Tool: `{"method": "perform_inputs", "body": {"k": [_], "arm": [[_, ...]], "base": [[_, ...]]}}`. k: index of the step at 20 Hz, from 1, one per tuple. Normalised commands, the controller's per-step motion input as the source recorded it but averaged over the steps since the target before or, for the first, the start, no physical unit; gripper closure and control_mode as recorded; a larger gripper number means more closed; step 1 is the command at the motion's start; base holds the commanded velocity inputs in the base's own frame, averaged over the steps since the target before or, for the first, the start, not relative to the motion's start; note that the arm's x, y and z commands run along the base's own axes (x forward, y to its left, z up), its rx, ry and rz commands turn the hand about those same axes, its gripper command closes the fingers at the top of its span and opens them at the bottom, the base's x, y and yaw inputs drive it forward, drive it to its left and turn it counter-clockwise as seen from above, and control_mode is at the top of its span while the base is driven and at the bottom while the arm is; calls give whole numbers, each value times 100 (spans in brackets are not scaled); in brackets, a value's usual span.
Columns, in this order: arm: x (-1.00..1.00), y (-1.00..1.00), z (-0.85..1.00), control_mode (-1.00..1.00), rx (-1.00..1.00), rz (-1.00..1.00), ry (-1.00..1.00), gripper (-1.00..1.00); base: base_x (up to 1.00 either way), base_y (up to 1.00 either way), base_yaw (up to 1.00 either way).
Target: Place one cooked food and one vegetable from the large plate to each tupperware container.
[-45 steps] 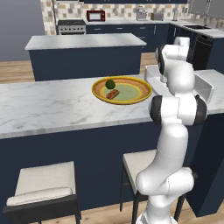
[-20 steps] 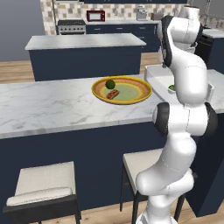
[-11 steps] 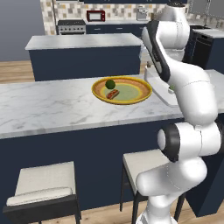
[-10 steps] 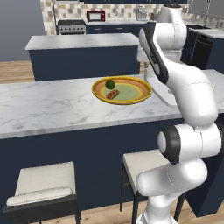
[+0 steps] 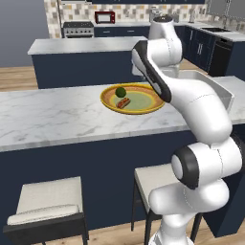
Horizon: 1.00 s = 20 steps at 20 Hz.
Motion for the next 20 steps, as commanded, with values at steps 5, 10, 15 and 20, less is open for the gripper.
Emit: {"method": "perform_inputs", "body": {"k": [5,10,15,20], "arm": [[47,19,-29,-100,12,0,4,-100],[42,38,-28,-100,2,0,0,-100],[37,41,-36,-100,1,0,0,-100],[21,14,-28,-100,3,0,11,-100]], "base": [[0,0,0],[0,0,0],[0,0,0],[0,0,0]]}}
